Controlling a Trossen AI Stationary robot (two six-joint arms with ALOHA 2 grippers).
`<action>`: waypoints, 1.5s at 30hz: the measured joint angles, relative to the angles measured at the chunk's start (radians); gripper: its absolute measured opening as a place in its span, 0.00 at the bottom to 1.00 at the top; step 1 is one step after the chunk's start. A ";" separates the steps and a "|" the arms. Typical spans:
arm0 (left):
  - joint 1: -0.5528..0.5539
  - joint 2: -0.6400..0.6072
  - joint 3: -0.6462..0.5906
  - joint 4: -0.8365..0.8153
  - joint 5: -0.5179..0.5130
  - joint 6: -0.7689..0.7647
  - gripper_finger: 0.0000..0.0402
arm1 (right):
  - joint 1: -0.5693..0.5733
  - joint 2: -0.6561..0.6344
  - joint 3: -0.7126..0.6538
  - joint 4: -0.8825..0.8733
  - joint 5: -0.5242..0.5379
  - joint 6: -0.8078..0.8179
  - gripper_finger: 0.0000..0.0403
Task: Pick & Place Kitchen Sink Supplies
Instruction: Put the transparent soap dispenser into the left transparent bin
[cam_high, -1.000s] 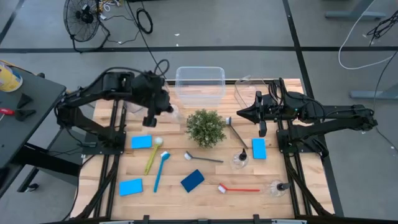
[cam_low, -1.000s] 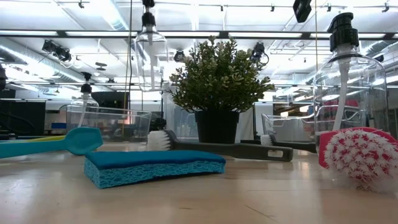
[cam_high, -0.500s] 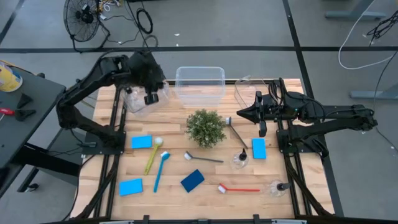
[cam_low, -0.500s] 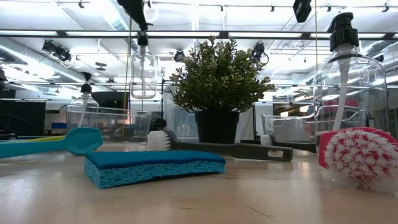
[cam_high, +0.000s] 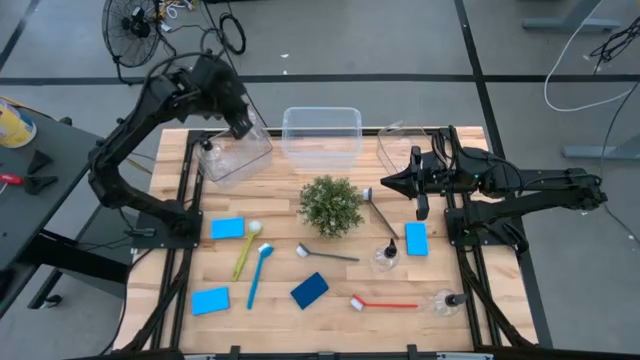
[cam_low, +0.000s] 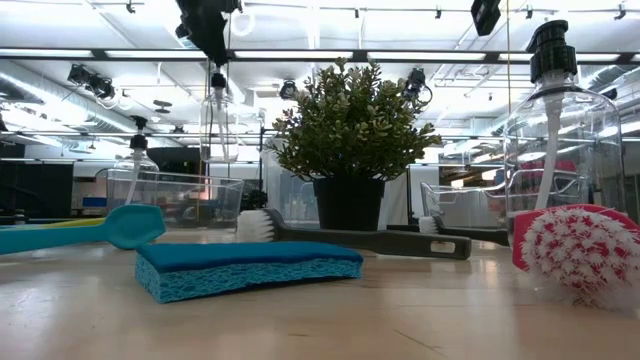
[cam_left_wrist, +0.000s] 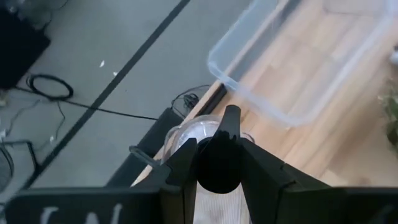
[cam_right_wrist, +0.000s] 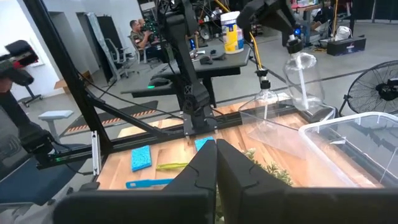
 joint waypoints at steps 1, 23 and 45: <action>0.011 0.000 -0.012 0.009 0.010 -0.008 0.26 | 0.000 0.000 0.000 0.000 0.000 -0.001 0.02; 0.180 0.014 -0.314 0.263 0.074 -0.055 0.25 | 0.000 0.000 0.000 0.000 0.002 -0.002 0.02; 0.223 0.014 -0.424 0.364 0.128 -0.075 0.26 | 0.000 0.000 0.000 0.000 0.003 -0.002 0.02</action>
